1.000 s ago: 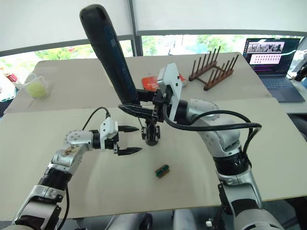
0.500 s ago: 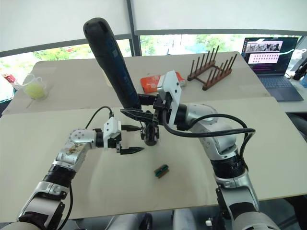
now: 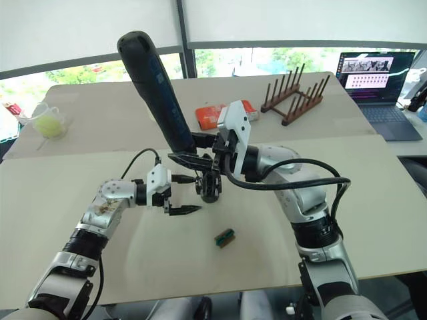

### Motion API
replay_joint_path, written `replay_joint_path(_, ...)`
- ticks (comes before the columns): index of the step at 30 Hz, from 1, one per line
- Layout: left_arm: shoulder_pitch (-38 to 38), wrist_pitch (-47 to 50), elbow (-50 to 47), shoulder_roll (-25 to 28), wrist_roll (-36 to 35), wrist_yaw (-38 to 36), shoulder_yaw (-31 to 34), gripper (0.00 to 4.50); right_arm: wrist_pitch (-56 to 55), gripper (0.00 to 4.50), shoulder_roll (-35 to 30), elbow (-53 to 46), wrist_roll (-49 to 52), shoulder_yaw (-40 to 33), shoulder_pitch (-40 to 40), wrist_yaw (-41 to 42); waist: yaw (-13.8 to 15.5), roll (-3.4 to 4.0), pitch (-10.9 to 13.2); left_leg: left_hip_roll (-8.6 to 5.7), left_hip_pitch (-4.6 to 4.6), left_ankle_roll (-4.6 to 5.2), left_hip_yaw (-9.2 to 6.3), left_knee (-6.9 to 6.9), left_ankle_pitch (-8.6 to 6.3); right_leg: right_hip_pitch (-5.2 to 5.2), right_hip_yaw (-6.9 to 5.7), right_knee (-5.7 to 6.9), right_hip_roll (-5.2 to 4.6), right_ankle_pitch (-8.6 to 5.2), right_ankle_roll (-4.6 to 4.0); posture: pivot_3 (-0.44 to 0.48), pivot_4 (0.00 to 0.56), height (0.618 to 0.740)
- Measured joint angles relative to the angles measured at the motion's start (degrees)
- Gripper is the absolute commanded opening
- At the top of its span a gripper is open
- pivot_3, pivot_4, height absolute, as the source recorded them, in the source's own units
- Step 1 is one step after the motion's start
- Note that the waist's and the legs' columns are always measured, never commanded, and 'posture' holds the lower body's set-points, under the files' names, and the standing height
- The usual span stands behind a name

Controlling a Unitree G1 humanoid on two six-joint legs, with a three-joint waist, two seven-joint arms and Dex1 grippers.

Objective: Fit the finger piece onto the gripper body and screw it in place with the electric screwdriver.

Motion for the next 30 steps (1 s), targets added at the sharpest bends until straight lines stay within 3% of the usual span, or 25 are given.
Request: replay_joint_path(30, -1.06, -0.28, 1.13, -0.54, 0.2, 0.21, 0.01, 4.5, -1.22, 1.91, 0.4, 0.28, -1.41, -0.01, 0.65, 1.1, -0.02, 0.0, 0.0, 0.0, 0.0, 0.0, 0.0, 0.0, 0.0, -0.01, 0.0, 0.01, 0.01, 0.0, 0.0, 0.0, 0.15, 0.74)
